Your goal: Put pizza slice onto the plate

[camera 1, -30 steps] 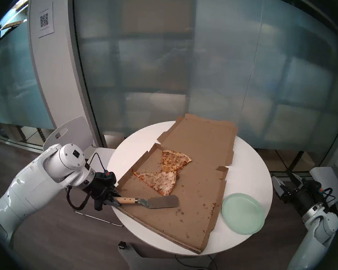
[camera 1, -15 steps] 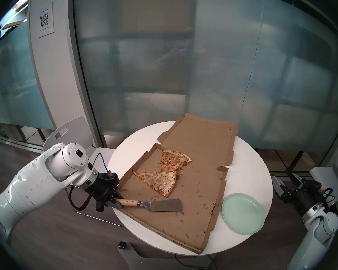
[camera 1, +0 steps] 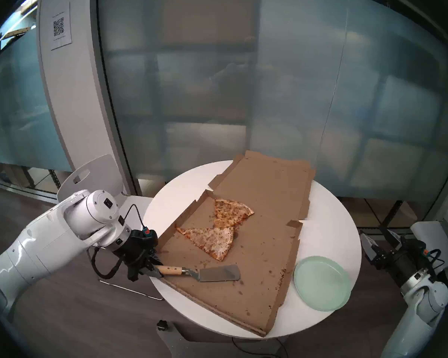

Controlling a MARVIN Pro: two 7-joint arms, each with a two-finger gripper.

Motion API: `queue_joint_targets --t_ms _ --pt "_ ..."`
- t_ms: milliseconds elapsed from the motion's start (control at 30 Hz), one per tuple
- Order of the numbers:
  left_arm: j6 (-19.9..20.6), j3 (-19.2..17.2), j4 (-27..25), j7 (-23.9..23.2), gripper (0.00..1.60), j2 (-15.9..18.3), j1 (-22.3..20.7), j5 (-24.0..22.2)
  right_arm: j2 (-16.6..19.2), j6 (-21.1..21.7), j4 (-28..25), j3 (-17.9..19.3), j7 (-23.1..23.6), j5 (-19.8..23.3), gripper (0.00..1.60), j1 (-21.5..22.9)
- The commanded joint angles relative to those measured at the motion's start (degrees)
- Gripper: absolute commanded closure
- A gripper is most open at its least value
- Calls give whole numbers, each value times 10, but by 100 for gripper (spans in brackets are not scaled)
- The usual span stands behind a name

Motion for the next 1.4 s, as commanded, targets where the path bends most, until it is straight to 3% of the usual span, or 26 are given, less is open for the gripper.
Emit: queue_joint_targets --t_ms 0,933,1367 --pt "-2 13 19 -48 160 -4 -40 -2 -1 0 -10 1 1 4 0 2" --pt "27 70 30 -31 160 18 -101 -26 -1 0 -10 1 1 4 0 2" --pt "47 92 41 16 160 11 -115 -38 -1 0 -10 1 1 4 0 2"
